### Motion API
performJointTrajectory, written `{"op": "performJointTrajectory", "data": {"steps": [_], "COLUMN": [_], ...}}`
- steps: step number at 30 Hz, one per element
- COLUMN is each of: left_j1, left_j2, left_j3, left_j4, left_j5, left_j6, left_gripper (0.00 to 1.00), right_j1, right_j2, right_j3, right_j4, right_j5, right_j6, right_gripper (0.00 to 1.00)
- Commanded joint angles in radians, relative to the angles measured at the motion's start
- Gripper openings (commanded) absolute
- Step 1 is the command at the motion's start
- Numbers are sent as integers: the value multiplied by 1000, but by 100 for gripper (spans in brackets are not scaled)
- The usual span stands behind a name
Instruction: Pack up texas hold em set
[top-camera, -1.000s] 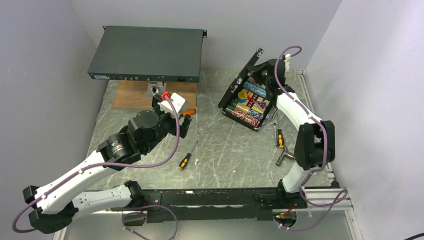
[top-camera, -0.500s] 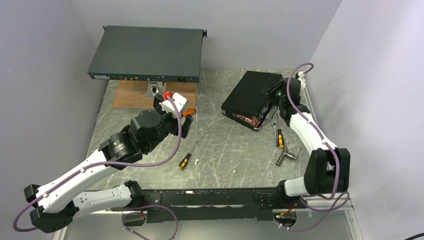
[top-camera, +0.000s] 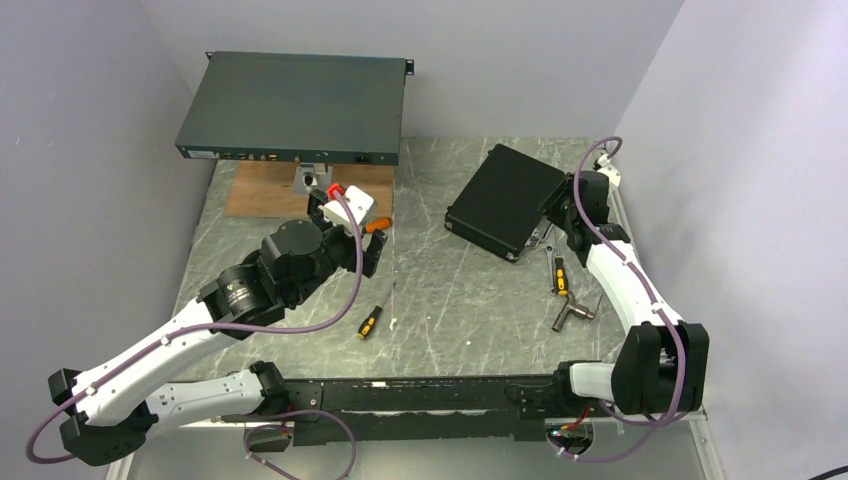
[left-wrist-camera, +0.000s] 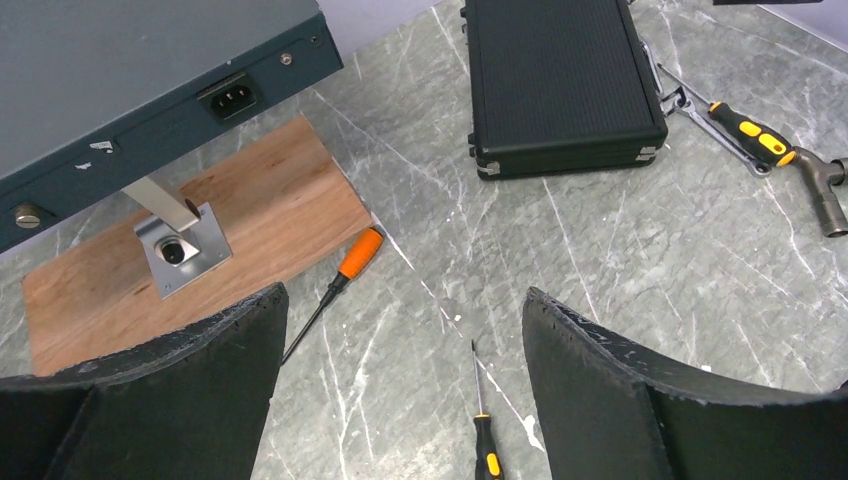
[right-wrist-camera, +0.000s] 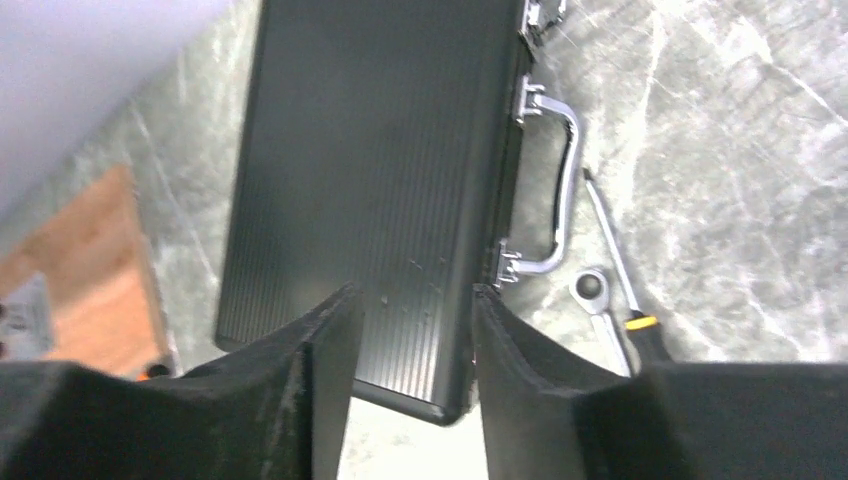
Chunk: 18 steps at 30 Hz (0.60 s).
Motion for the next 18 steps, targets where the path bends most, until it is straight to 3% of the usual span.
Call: {"op": "performJointTrajectory", "data": {"steps": [1,3,6,9,14,18], "left_j1": [-3,-3,-3,-3,-3,-3], "left_j2": [-2,0,3,5,13,21], "left_j3": [37,39,42,43,44,49], "left_j4": [1,-2,-5,-8,-12,-16], "left_j5": [7,10,14,8,7,7], "left_j6": [-7,-8,-7,-7,-43,-45], "left_gripper": [88,88,88,88,88,88], "right_j1": [-2,-2,-2,-2,1,2], "right_j2": [-37,-39,-42,-41,-34,2], "right_j3": [-20,-38,-70,-96,-113,-104], "right_j4": [-71,-87,-97,-87,-68,-71], "right_j5": [4,3,-26,-63,-115,-124], "right_j6": [-137,-150,-132,-120,-107,-92], "right_gripper": [53,59,57,52,32,29]}}
